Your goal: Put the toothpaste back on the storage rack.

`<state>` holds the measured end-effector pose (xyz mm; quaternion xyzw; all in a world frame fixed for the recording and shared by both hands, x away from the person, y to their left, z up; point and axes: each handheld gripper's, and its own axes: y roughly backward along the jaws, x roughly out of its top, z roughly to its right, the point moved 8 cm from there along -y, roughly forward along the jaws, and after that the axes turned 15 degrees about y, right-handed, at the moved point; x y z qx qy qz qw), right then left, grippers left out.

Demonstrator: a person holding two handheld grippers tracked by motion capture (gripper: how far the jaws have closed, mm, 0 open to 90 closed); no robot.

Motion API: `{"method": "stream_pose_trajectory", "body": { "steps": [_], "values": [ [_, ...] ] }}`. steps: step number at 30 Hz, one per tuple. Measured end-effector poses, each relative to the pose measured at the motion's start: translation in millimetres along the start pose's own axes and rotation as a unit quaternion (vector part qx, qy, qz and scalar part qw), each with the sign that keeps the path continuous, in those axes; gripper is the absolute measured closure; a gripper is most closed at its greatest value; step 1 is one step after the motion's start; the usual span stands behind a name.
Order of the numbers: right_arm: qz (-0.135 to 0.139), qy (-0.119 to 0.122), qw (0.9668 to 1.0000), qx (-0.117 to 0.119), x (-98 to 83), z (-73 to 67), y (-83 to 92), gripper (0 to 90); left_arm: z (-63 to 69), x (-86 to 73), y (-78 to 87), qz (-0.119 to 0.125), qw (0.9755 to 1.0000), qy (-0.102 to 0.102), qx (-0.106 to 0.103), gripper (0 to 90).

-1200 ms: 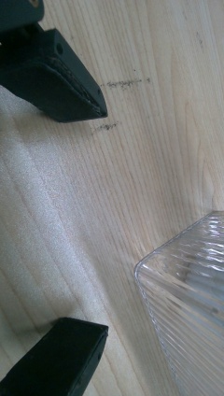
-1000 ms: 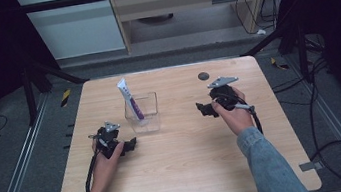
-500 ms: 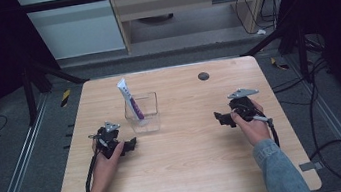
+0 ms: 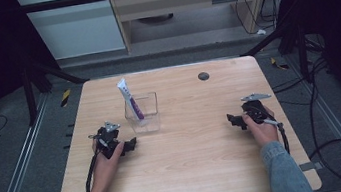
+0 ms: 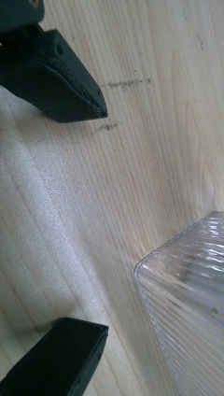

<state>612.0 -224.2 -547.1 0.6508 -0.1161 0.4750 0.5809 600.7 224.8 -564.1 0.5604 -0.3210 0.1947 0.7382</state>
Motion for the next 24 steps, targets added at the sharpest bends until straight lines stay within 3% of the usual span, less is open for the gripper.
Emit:
{"method": "stream_pose_trajectory", "body": {
  "steps": [5,17,20,23,24],
  "values": [
    [0.005,-0.014,0.9998,-0.010,-1.2,8.3,-3.8,15.7,0.1,0.0,-0.1,0.000,1.0000,0.000,0.000,0.0],
    [-0.020,-0.019,0.9993,-0.024,-12.4,22.1,-10.4,14.8,0.3,0.2,-0.3,0.001,1.0000,0.002,-0.001,0.0],
    [-0.014,-0.021,0.9993,-0.027,-11.6,23.0,-12.2,14.4,0.2,0.1,-0.2,0.000,1.0000,0.001,0.000,0.0],
    [-0.015,-0.007,0.9992,-0.036,-11.8,23.1,-14.5,12.8,0.2,0.1,-0.2,0.000,1.0000,0.001,0.000,0.0],
    [-0.021,0.008,0.9990,-0.039,-11.9,21.6,-15.6,11.7,0.4,0.2,-0.3,0.001,1.0000,0.002,-0.001,0.0]
  ]
}}
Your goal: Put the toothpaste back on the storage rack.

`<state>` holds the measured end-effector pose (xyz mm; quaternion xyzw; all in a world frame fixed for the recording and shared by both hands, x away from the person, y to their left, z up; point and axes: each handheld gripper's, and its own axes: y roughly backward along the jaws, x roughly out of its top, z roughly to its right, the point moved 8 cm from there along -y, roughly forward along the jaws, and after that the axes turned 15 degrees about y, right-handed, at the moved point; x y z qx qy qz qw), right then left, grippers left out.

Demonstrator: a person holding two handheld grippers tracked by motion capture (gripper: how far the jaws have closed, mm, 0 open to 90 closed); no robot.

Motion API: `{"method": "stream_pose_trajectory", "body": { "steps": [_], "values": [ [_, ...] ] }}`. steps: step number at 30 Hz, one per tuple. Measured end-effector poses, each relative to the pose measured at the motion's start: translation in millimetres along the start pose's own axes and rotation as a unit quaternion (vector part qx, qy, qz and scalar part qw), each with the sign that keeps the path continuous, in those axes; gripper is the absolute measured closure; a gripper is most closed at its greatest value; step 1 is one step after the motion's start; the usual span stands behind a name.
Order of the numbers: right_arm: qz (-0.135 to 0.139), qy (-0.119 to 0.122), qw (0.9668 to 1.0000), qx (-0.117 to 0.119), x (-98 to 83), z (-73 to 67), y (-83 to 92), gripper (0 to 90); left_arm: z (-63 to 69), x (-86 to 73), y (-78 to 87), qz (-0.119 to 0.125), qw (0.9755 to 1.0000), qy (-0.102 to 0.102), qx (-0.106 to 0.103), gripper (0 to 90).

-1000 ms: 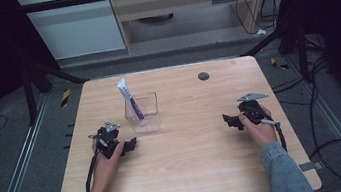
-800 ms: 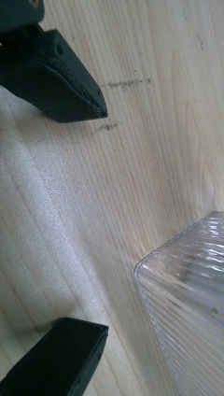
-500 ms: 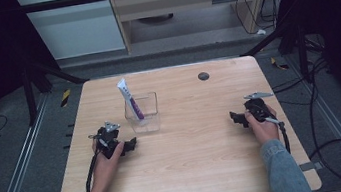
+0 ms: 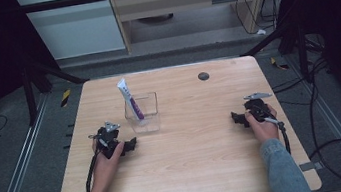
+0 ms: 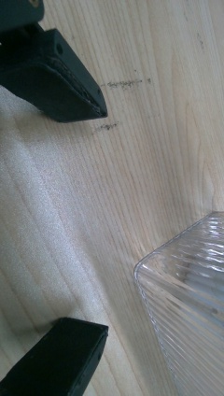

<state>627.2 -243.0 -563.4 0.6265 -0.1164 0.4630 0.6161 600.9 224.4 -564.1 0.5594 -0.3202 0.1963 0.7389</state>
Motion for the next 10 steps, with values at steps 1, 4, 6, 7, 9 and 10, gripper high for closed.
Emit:
{"method": "stream_pose_trajectory", "body": {
  "steps": [1,4,6,7,9,10],
  "values": [
    [0.000,0.009,1.0000,0.004,0.5,-2.3,-0.4,11.7,-0.1,0.0,0.0,0.000,1.0000,-0.001,0.000,0.0],
    [-0.002,0.012,0.9999,0.006,1.0,-5.4,-0.4,9.8,-0.1,0.0,0.0,0.000,1.0000,-0.001,0.000,0.0],
    [-0.015,-0.007,0.9998,-0.007,-0.5,-5.5,-1.5,0.5,-0.1,0.0,0.0,0.000,1.0000,-0.001,0.000,0.0],
    [-0.023,-0.017,0.9994,-0.017,-1.2,-4.6,-2.6,0.4,-0.1,-0.1,0.0,0.000,1.0000,-0.001,0.000,0.0],
    [-0.028,-0.036,0.9983,-0.035,-1.1,-4.0,-2.7,0.2,-0.1,-0.1,0.1,0.000,1.0000,-0.001,0.000,0.0],
    [-0.029,-0.036,0.9983,-0.037,-1.5,-3.9,-2.4,0.2,-0.1,0.0,0.0,0.000,1.0000,-0.001,0.000,0.0]
  ]
}}
